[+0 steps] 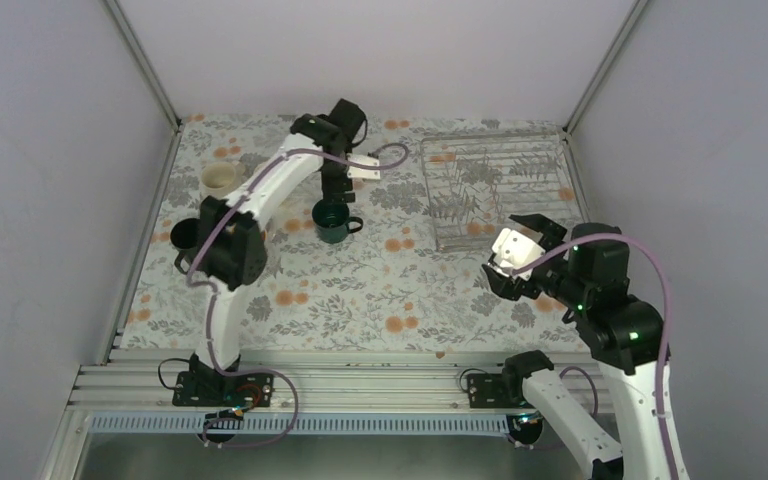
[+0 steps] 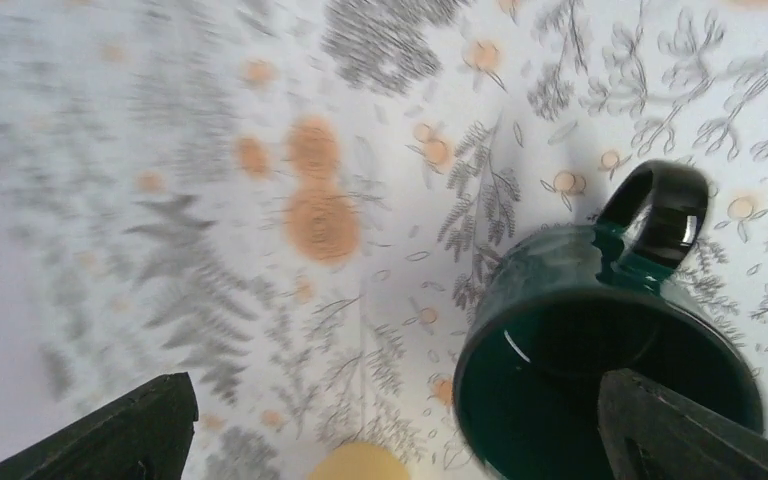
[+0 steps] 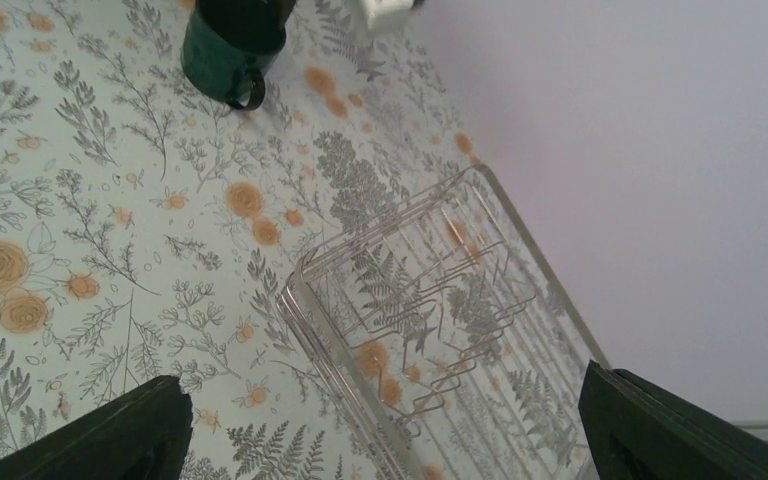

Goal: Unload the cups from the dish rack

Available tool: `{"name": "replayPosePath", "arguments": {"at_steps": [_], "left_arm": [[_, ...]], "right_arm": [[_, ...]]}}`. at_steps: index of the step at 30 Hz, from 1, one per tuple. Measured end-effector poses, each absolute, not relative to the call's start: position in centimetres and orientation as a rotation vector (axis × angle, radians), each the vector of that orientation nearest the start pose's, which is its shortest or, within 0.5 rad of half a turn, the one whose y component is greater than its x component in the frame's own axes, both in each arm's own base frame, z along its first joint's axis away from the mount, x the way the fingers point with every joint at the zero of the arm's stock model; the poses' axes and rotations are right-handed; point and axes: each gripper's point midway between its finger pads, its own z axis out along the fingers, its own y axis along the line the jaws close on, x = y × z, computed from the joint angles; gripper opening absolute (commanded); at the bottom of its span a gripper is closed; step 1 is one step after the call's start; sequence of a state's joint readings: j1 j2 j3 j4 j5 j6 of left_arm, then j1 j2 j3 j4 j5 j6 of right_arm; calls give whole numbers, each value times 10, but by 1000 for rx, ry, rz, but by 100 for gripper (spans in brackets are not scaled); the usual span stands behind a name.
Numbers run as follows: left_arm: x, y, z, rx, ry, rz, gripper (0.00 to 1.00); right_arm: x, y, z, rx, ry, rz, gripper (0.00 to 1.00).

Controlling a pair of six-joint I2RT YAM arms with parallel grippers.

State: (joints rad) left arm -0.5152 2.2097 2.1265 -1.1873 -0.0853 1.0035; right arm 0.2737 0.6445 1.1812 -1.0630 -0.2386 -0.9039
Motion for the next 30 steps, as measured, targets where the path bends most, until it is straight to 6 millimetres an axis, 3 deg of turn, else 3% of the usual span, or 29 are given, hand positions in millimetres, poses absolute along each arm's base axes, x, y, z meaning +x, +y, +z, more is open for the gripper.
{"name": "replayPosePath", "arguments": {"at_steps": [3, 6, 9, 11, 14, 17, 19, 22, 26, 30], "left_arm": [[434, -232, 183, 1787, 2032, 217, 100], [424, -212, 242, 1495, 1986, 188, 100], [413, -161, 296, 1127, 1905, 207, 100], [396, -128, 313, 907, 1821, 246, 100], [354, -106, 302, 712, 1696, 226, 100], [320, -93, 262, 600, 1638, 179, 100], [309, -87, 240, 563, 1634, 167, 100], [296, -81, 221, 520, 1610, 152, 100], [277, -71, 195, 451, 1574, 129, 100], [267, -56, 153, 377, 1630, 146, 100]], "right_arm": [[189, 93, 311, -1256, 1684, -127, 100], [202, 94, 290, -1221, 1727, -105, 100], [215, 96, 279, -1167, 1750, -84, 100], [229, 94, 273, -1099, 1765, -87, 100], [252, 92, 251, -1011, 1779, -94, 100], [262, 92, 206, -966, 1794, -74, 100], [266, 87, 171, -908, 1818, -69, 100], [273, 68, 139, -750, 1833, -128, 100], [282, 23, 133, -412, 1783, -274, 100], [287, -5, 163, -179, 1708, -287, 100]]}}
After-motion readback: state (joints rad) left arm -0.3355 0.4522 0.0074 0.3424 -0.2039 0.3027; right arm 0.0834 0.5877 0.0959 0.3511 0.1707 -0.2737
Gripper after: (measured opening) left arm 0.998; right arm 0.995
